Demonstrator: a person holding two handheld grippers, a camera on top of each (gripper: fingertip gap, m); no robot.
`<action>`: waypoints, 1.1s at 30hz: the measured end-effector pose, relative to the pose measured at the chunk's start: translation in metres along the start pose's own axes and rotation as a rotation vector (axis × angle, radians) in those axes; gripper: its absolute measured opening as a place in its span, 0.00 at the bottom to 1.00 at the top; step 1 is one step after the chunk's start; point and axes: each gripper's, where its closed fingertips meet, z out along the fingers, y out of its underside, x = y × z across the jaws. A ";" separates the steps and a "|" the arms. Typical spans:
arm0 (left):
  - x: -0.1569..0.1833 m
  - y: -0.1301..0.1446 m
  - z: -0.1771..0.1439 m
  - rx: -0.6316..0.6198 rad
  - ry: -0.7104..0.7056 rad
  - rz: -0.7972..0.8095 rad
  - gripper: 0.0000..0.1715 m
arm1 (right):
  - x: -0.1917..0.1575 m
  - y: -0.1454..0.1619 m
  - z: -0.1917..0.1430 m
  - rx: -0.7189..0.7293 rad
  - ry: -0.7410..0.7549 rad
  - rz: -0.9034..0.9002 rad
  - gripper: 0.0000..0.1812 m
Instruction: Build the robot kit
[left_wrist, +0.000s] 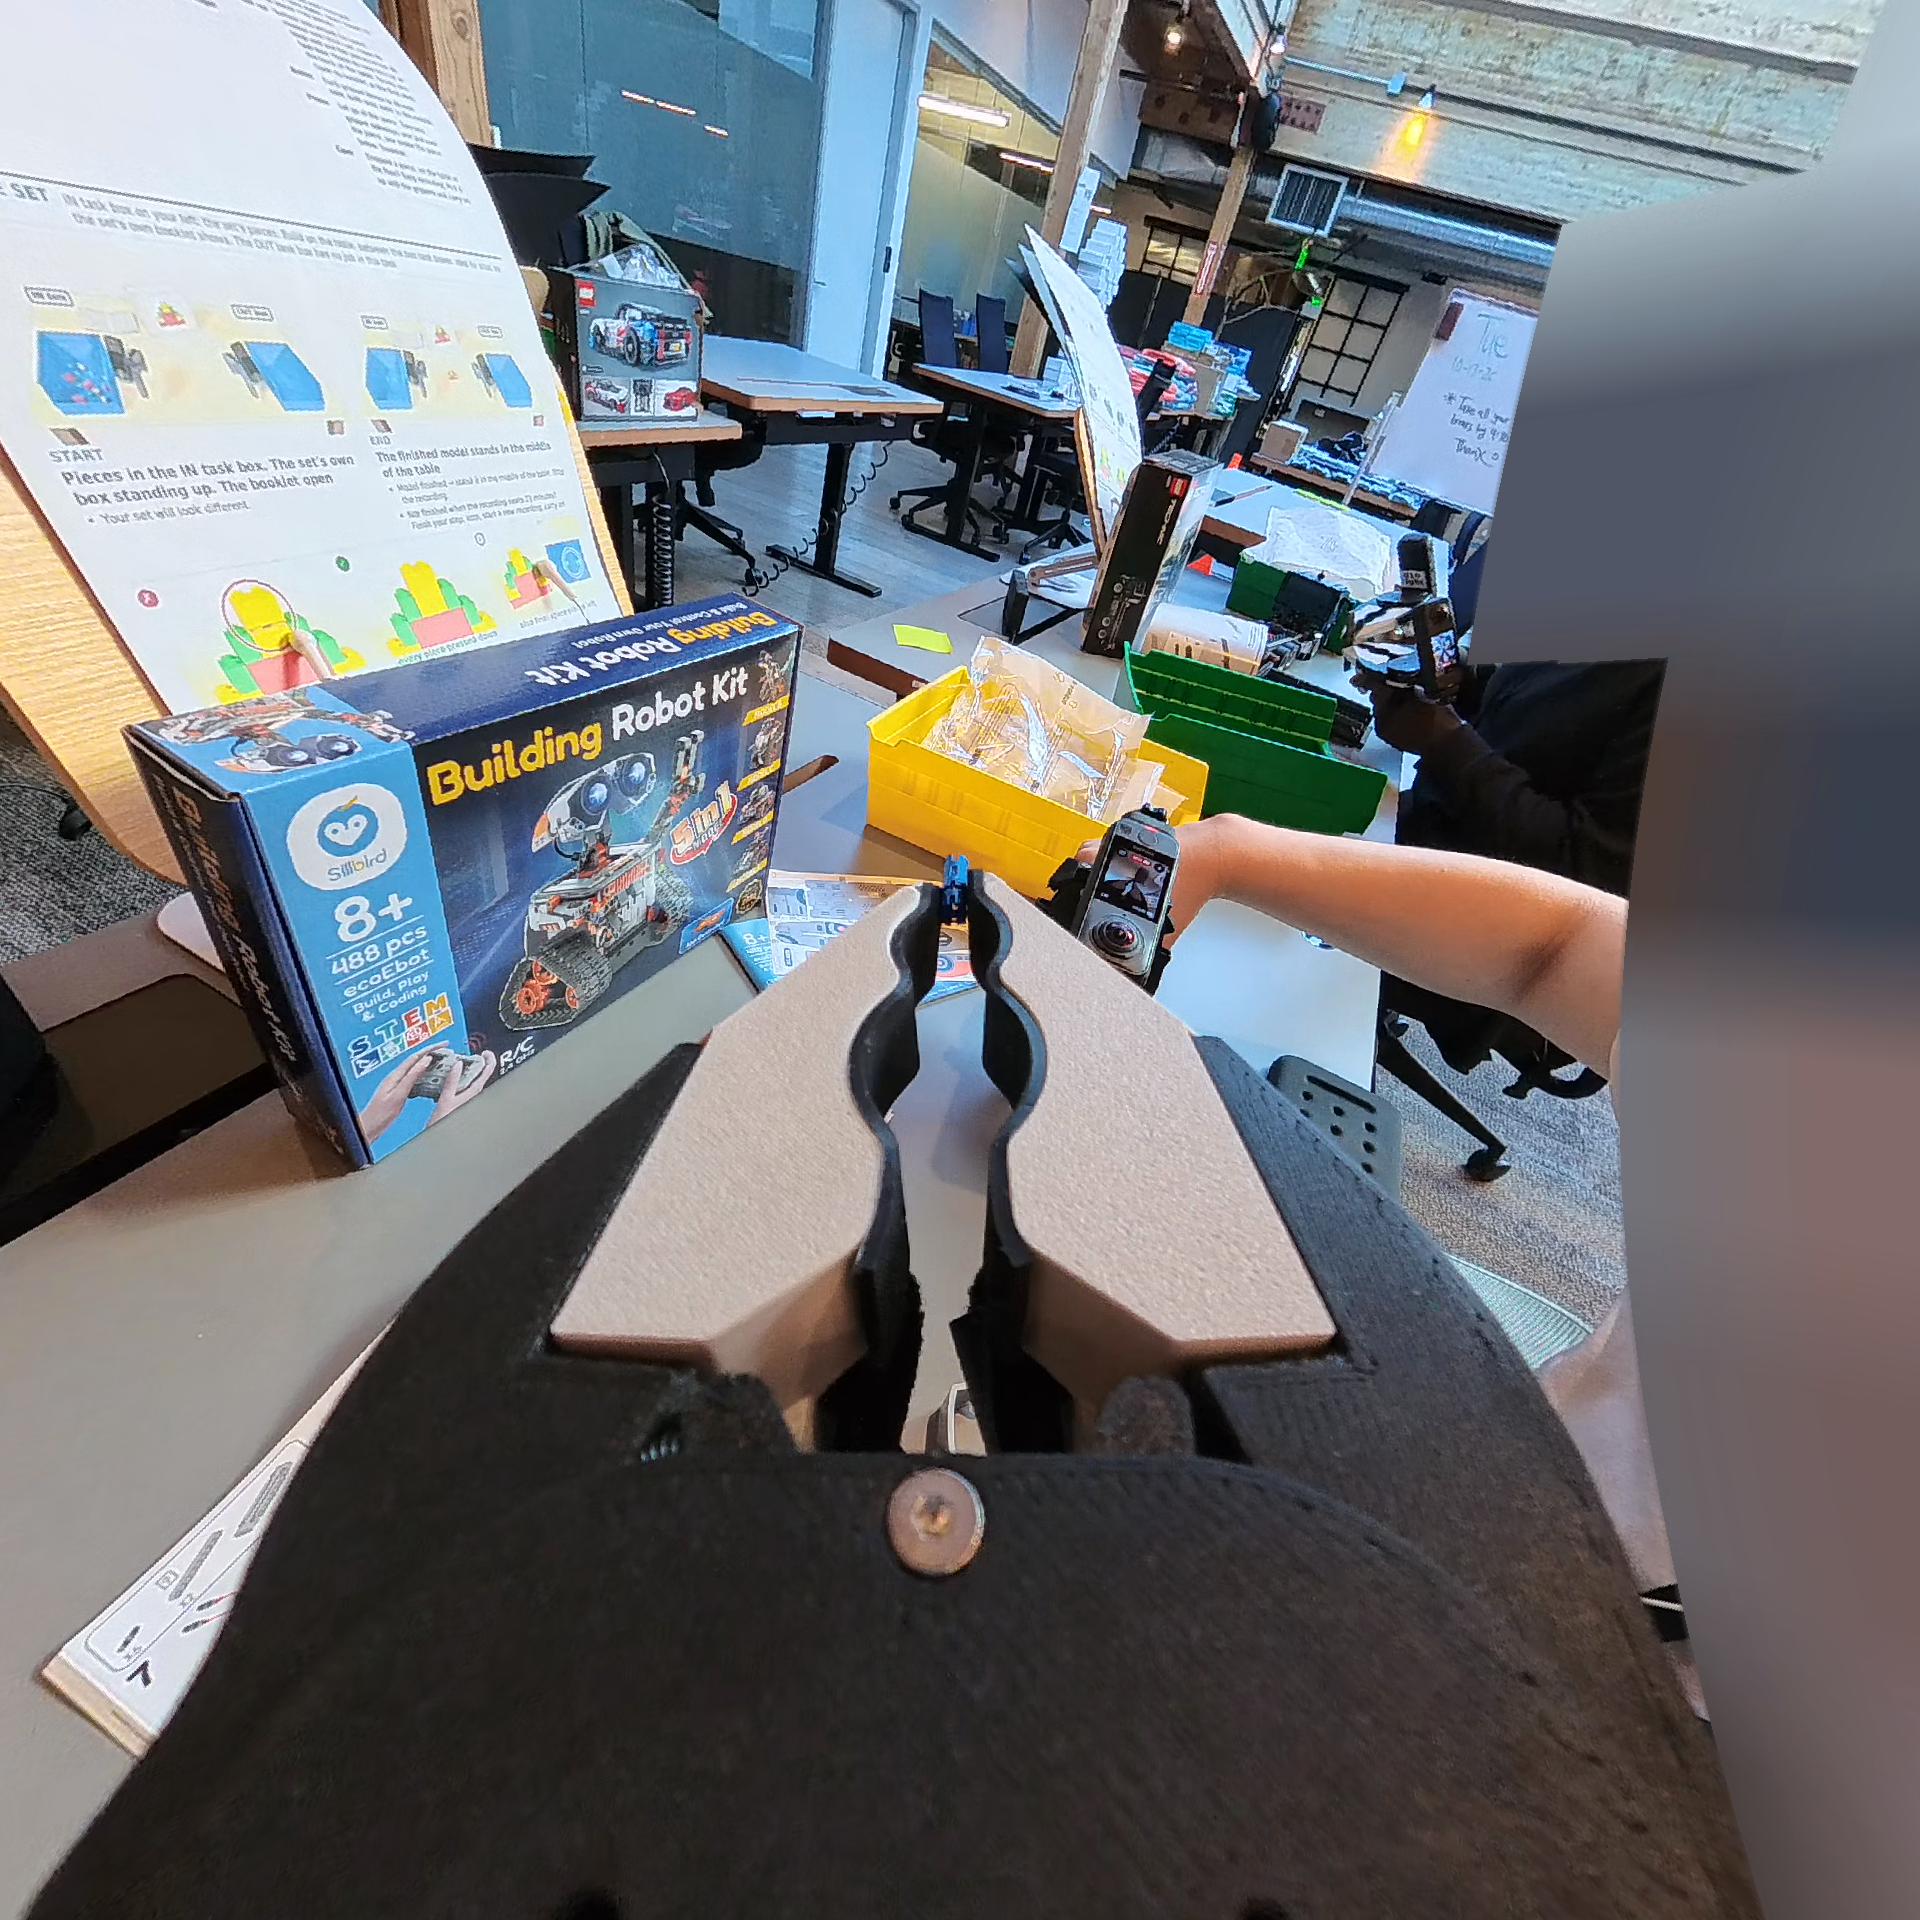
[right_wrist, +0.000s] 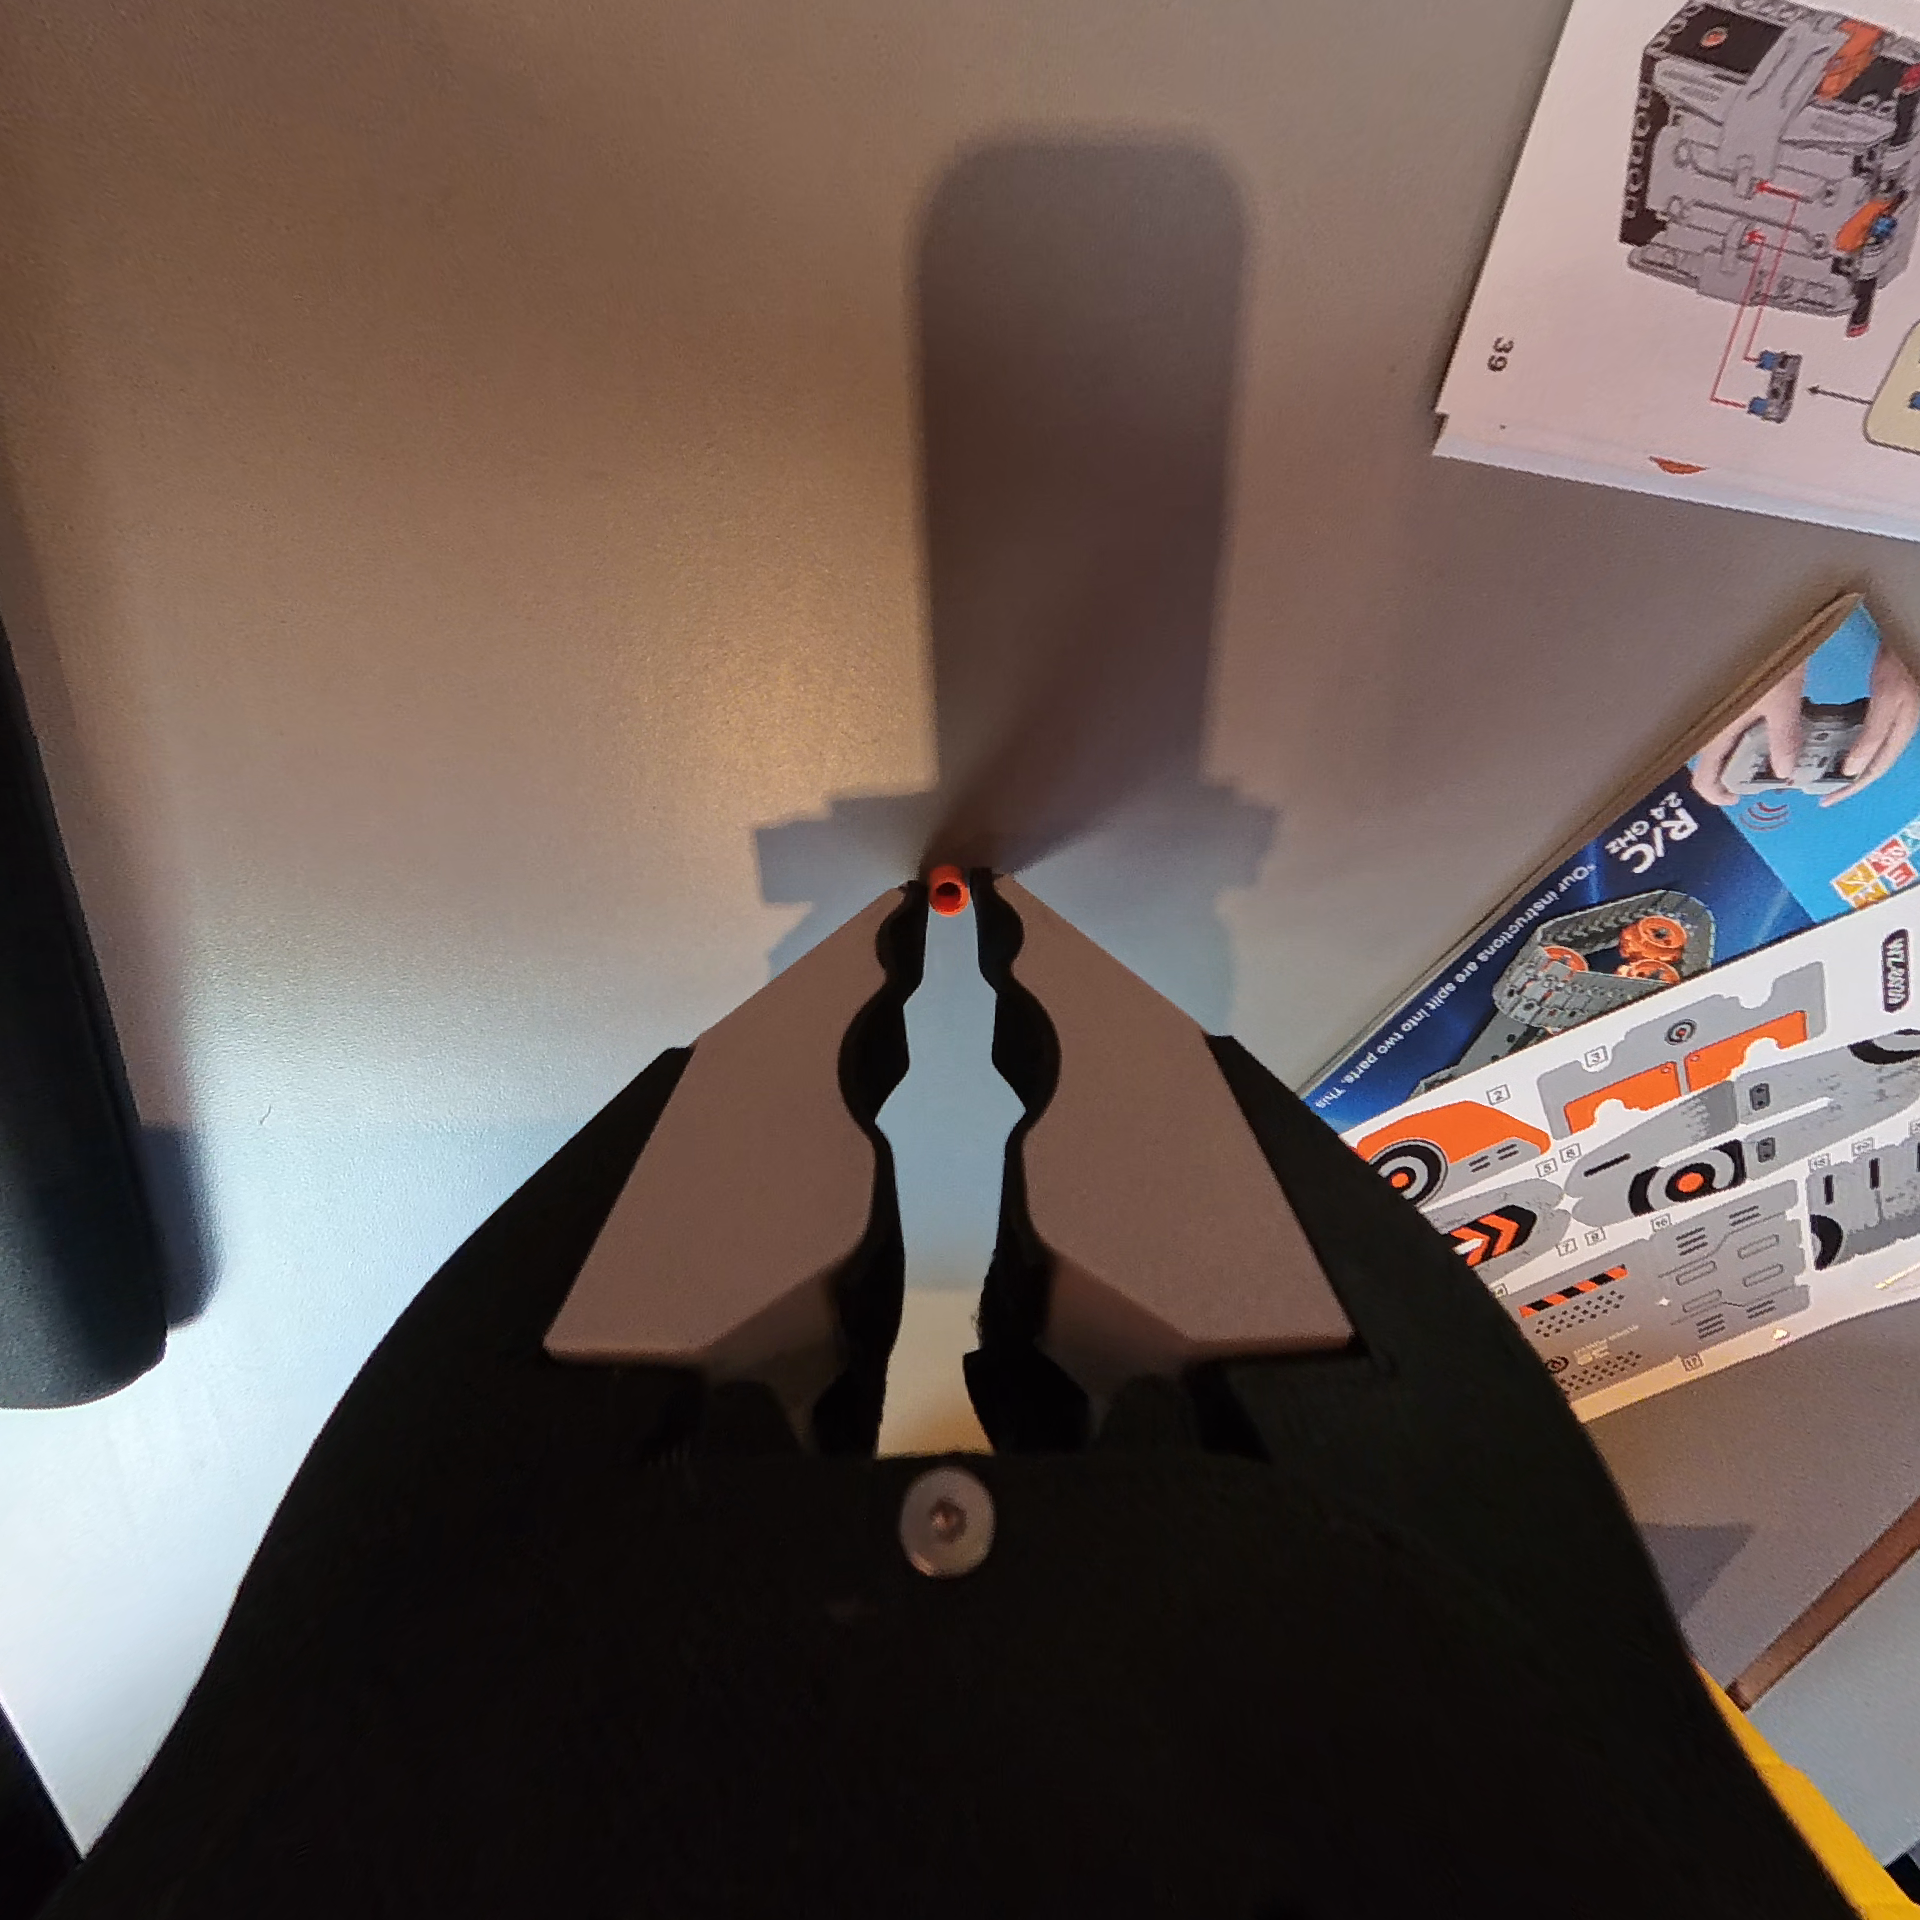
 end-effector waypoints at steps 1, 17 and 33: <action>0.000 0.000 0.000 0.000 0.001 -0.001 0.02 | 0.000 0.000 0.000 -0.001 0.003 -0.003 0.05; 0.000 0.001 0.000 -0.005 0.001 -0.002 0.02 | 0.000 0.000 0.001 0.003 0.005 0.001 0.05; 0.001 0.002 0.001 -0.012 0.005 -0.005 0.02 | 0.002 -0.001 0.001 0.015 0.008 0.016 0.06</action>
